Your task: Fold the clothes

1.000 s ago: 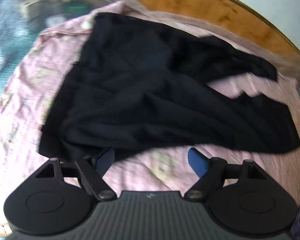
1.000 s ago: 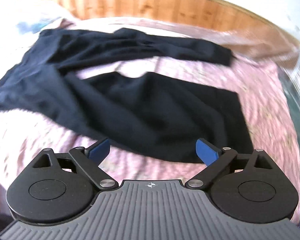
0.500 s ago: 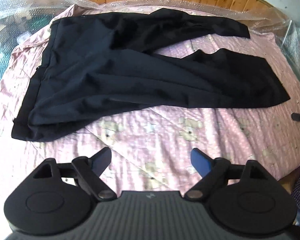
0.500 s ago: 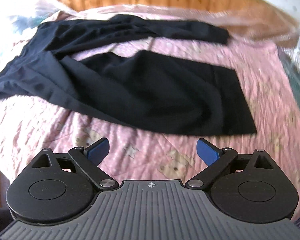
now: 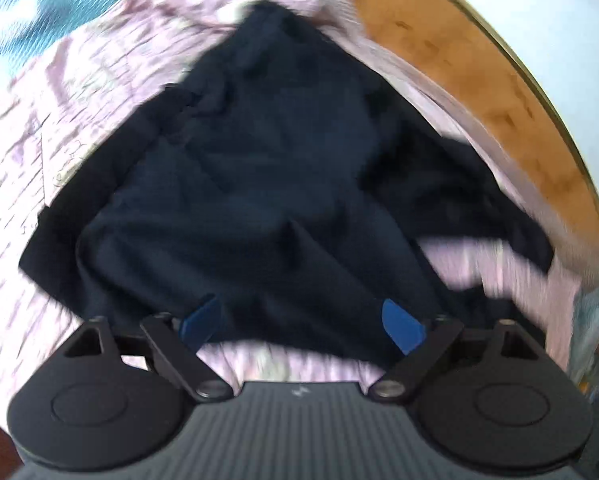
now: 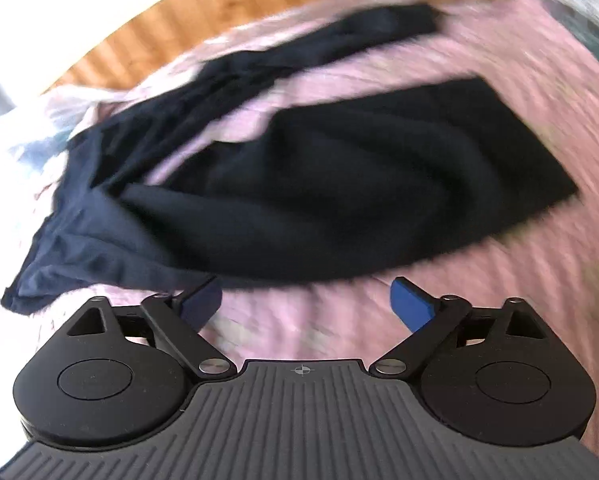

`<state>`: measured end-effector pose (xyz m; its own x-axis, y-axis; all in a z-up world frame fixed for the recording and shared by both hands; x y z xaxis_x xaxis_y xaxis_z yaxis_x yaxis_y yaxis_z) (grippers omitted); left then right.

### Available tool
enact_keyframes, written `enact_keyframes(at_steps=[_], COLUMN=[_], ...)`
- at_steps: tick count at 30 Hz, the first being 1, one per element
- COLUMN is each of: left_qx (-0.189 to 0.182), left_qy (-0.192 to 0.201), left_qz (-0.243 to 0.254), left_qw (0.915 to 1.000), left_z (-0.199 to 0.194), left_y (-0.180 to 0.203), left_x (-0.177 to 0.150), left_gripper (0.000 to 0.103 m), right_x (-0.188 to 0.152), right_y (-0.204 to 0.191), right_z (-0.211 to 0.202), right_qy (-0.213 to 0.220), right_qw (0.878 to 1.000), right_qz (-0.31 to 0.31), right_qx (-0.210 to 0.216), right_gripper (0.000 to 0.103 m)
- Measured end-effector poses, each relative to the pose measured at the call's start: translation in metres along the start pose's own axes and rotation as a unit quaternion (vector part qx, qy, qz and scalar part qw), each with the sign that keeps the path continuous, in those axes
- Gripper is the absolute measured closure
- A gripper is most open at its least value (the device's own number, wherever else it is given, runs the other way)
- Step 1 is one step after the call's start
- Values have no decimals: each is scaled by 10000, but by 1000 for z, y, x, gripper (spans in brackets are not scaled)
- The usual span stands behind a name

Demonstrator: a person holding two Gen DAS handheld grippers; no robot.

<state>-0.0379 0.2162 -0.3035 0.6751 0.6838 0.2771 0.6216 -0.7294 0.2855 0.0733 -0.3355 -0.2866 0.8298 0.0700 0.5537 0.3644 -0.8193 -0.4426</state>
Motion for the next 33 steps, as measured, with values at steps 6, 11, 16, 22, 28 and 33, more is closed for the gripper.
enact_keyframes(at_steps=[6,11,16,22,28,33], left_qx=[-168,-20,-84,-192,-79,209], left_qy=[-275,-455,-503,-823,-1150,-1408], left_qz=[-804,-769,-963,-1033,-589,-726], left_qw=[9962,9960,9940,9911,9916,9871], left_z=[45,64,66,85,105,118], left_y=[-42,-58,-80,-81,-56,-56], left_x=[54,80,93,102,103,104], left_gripper=[12,12,10,8,12,51], right_x=[39,53,40,34,34,22], right_y=[-160,-270,-327,-335,-360,-358], right_z=[101,203,304,336,257,245], right_qy=[-358,-559,-1157,-1673,-843,-744], right_qw=[9711,9213,8750,8655,8584,8653], right_qz=[-2107,-3535,-4474,-4478,-4727,-4622], right_qx=[1062,1518,1443,1499,1807,1792], right_gripper=[14,14,15,103,103,103])
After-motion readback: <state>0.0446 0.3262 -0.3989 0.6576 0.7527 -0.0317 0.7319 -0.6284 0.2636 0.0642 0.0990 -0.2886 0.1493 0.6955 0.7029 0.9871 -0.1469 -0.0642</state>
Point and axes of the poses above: each gripper's, at about its wrist camera, not at the fingertips, and z roughly the way its jaws point, y to its right, x to its top, the point moved 4 cm from there along z, roughly the way its jaws point, and after that the axes turned 10 degrees about x, right-handed, at the moved point
